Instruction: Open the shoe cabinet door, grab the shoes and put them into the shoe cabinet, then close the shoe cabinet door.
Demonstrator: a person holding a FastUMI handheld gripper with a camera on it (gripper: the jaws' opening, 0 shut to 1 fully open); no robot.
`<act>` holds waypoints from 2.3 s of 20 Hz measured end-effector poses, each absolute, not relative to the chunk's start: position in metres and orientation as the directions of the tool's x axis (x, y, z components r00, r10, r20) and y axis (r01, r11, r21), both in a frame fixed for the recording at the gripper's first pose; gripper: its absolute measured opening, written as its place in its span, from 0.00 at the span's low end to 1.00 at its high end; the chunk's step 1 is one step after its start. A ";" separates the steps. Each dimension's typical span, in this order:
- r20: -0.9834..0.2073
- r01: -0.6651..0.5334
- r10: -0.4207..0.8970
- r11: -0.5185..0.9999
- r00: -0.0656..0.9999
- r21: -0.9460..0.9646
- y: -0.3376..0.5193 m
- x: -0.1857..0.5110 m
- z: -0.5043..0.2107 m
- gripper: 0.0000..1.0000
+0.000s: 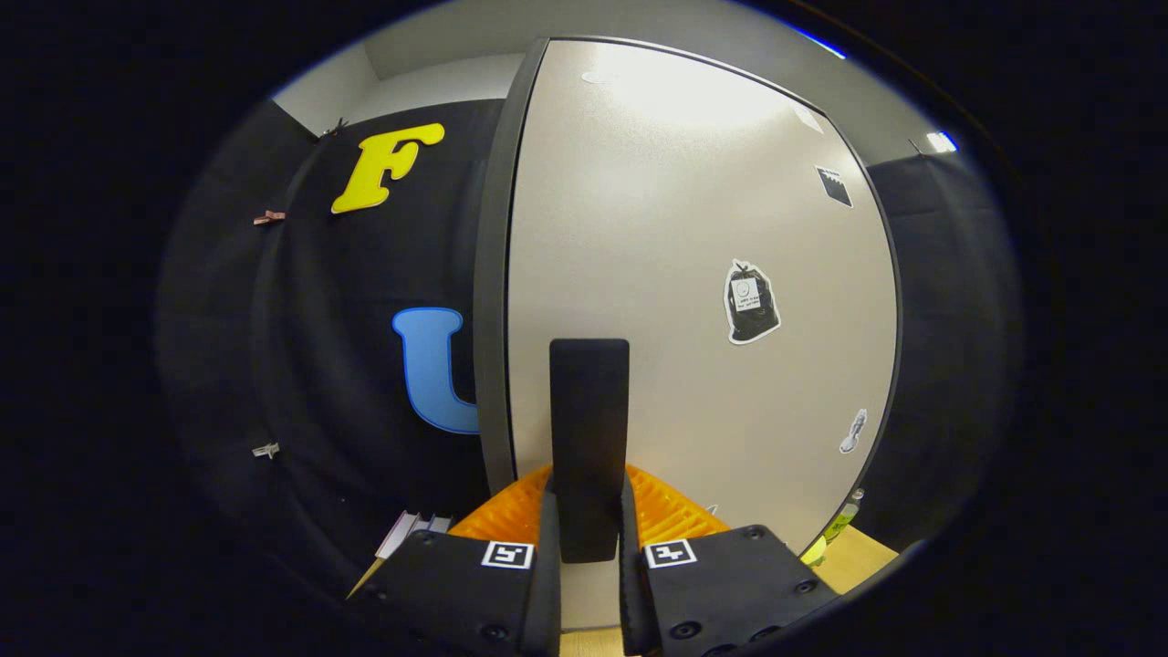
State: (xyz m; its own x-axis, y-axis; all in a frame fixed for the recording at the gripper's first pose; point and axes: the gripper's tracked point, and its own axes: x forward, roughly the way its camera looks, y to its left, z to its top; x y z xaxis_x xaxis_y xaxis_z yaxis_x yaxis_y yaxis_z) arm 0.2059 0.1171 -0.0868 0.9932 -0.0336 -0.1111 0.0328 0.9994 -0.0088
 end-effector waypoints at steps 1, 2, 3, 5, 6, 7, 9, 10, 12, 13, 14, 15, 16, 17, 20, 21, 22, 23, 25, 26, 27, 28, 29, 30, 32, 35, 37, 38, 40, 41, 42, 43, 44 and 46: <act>-0.111 0.031 -0.033 0.999 0.993 -0.013 0.118 0.202 -0.086 0.24; -0.113 0.029 -0.032 0.999 0.993 -0.025 0.118 0.200 -0.085 0.19; -0.118 0.025 -0.027 0.999 0.993 -0.026 0.118 0.200 -0.086 0.19; -0.135 0.009 -0.010 1.000 0.991 -0.014 0.117 0.196 -0.087 0.19; -0.137 0.000 -0.001 1.000 0.991 -0.005 0.117 0.192 -0.086 0.19; -0.136 -0.011 0.011 1.000 0.991 0.003 0.116 0.186 -0.085 0.19; -0.133 -0.028 0.028 1.000 0.991 0.002 0.113 0.173 -0.085 0.19; -0.135 -0.034 0.034 0.999 0.990 0.002 0.109 0.165 -0.084 0.19; -0.145 -0.043 0.045 0.999 0.988 0.016 0.103 0.151 -0.082 0.19; -0.147 -0.048 0.052 0.999 0.988 0.025 0.100 0.143 -0.081 0.19; -0.145 -0.052 0.056 0.998 0.988 0.029 0.097 0.136 -0.079 0.19; -0.143 -0.053 0.057 0.998 0.988 0.028 0.092 0.129 -0.079 0.19; -0.143 -0.055 0.058 0.998 0.988 0.026 0.089 0.124 -0.078 0.19; -0.142 -0.062 0.065 0.998 0.988 0.028 0.086 0.118 -0.077 0.19; -0.142 -0.087 0.091 0.996 0.986 0.036 0.075 0.102 -0.076 0.19; -0.143 -0.092 0.097 0.995 0.985 0.038 0.072 0.097 -0.075 0.19; -0.142 -0.098 0.102 0.994 0.985 0.038 0.068 0.092 -0.073 0.19; -0.144 -0.106 0.111 0.994 0.983 0.039 0.063 0.086 -0.073 0.19; -0.142 -0.127 0.132 0.991 0.981 0.044 0.055 0.078 -0.072 0.19; -0.145 -0.139 0.144 0.989 0.979 0.046 0.051 0.074 -0.071 0.19; -0.148 -0.153 0.158 0.987 0.976 0.044 0.049 0.069 -0.070 0.19; -0.149 -0.168 0.172 0.985 0.974 0.039 0.044 0.063 -0.069 0.19; -0.149 -0.182 0.185 0.983 0.971 0.033 0.036 0.058 -0.069 0.19; -0.150 -0.198 0.200 0.980 0.968 0.028 0.029 0.053 -0.067 0.19; -0.154 -0.235 0.236 0.972 0.960 0.021 0.015 0.040 -0.064 0.19; -0.156 -0.276 0.277 0.961 0.948 0.028 -0.006 0.026 -0.063 0.19; -0.164 -0.296 0.297 0.955 0.941 0.034 -0.017 0.022 -0.062 0.19; -0.164 -0.301 0.303 0.953 0.939 0.036 -0.023 0.019 -0.061 0.18; -0.161 -0.302 0.304 0.952 0.939 0.040 -0.038 0.013 -0.060 0.18; -0.163 -0.301 0.304 0.953 0.939 0.041 -0.044 0.010 -0.060 0.18; -0.165 -0.299 0.302 0.953 0.939 0.041 -0.050 0.007 -0.059 0.18; -0.168 -0.295 0.298 0.955 0.940 0.040 -0.055 0.005 -0.059 0.18; -0.170 -0.289 0.291 0.957 0.941 0.040 -0.062 0.003 -0.058 0.18; -0.177 -0.265 0.269 0.963 0.947 0.046 -0.074 0.000 -0.057 0.18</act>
State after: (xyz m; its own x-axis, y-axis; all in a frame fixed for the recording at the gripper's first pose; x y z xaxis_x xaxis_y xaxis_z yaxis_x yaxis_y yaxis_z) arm 0.0004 -0.0737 -0.0570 0.9467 0.2691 -0.1769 -0.2652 0.9631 0.0463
